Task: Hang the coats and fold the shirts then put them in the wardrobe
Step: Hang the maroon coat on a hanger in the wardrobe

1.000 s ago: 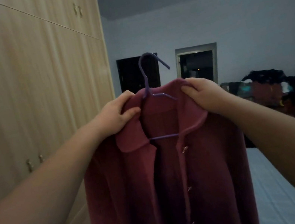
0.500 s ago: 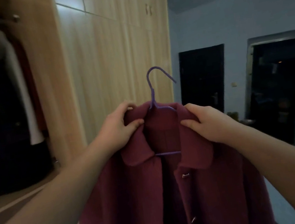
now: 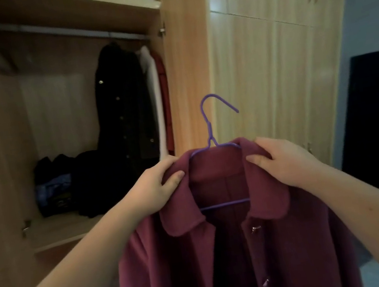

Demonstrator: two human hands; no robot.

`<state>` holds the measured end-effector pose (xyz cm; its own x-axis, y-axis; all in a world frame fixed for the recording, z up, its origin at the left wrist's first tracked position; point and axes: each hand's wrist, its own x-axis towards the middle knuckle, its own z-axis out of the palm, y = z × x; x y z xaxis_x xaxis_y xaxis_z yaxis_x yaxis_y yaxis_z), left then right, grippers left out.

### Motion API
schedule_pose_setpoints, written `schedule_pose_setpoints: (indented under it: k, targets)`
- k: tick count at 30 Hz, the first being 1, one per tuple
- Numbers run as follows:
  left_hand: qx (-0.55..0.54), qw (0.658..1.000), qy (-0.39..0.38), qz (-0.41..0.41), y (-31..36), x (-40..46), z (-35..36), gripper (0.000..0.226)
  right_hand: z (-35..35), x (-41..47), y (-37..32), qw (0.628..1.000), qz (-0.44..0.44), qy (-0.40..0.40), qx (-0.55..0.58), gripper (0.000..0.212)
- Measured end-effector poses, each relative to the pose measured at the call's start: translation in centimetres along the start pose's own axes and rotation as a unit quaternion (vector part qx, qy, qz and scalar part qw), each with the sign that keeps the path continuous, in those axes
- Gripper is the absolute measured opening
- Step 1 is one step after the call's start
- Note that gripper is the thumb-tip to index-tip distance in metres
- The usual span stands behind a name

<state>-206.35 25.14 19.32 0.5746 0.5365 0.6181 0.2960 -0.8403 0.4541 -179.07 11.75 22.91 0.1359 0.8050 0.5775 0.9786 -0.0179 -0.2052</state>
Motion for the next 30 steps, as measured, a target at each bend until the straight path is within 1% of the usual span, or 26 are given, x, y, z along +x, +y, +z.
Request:
schedule_pose_setpoints:
  k: [1, 3, 6, 8, 10, 12, 15, 17, 19, 21, 23, 24, 27, 30]
  targets:
    - [0.005, 1.000, 0.002, -0.008, -0.7, -0.2, -0.9, 0.016, 1.0, 1.1, -1.1, 1.000, -0.016, -0.013, 0.012, 0.027]
    - [0.023, 1.000, 0.005, -0.016, -2.1, -0.5, -2.9, 0.015, 3.1, 3.4, -3.8, 0.998, -0.046, -0.016, 0.035, 0.021]
    - [0.049, 0.998, 0.022, -0.035, -5.1, -0.7, -6.7, 0.013, 5.9, 6.8, -7.7, 0.996, -0.071, 0.018, 0.049, 0.021]
    - [0.072, 0.996, 0.020, -0.039, -7.4, -0.7, -9.7, 0.015, 7.8, 9.0, -10.0, 0.995, -0.072, 0.039, 0.064, 0.026]
    - [0.090, 0.995, -0.002, -0.052, -9.7, -0.5, -12.9, 0.017, 9.8, 11.1, -12.2, 0.992, -0.077, 0.054, 0.085, 0.030]
    - [0.097, 0.993, -0.028, -0.066, -11.8, 0.1, -16.2, 0.023, 11.8, 13.2, -14.3, 0.988, -0.089, 0.059, 0.110, 0.026]
    - [0.053, 0.988, -0.100, -0.108, -14.2, 1.8, -20.7, 0.044, 14.5, 16.2, -17.0, 0.982, -0.095, 0.054, 0.156, 0.018]
    - [0.040, 0.980, -0.145, -0.126, -15.3, 3.6, -22.6, 0.051, 16.3, 18.0, -18.7, 0.978, -0.101, 0.050, 0.177, 0.016]
    - [0.051, 0.981, -0.150, -0.108, -16.1, 5.8, -23.2, 0.045, 17.9, 19.8, -20.3, 0.975, -0.103, 0.034, 0.194, 0.012]
    - [0.124, 0.979, -0.142, -0.079, -17.5, 8.0, -22.9, 0.034, 19.5, 21.4, -21.6, 0.972, -0.108, 0.013, 0.206, 0.003]
    - [0.211, 0.967, -0.131, -0.051, -19.2, 9.7, -22.3, 0.021, 20.9, 22.8, -22.2, 0.969, -0.111, -0.005, 0.223, 0.008]
    - [0.232, 0.964, -0.126, -0.040, -20.1, 10.2, -22.0, 0.017, 21.6, 23.6, -22.3, 0.967, -0.109, -0.015, 0.230, 0.009]
    - [0.245, 0.965, -0.090, -0.023, -23.1, 11.2, -21.7, 0.005, 23.8, 26.2, -21.7, 0.968, -0.108, -0.040, 0.225, 0.008]
    - [0.256, 0.964, -0.054, -0.035, -26.2, 12.6, -21.4, 0.008, 26.1, 29.4, -21.2, 0.966, -0.120, -0.058, 0.222, 0.009]
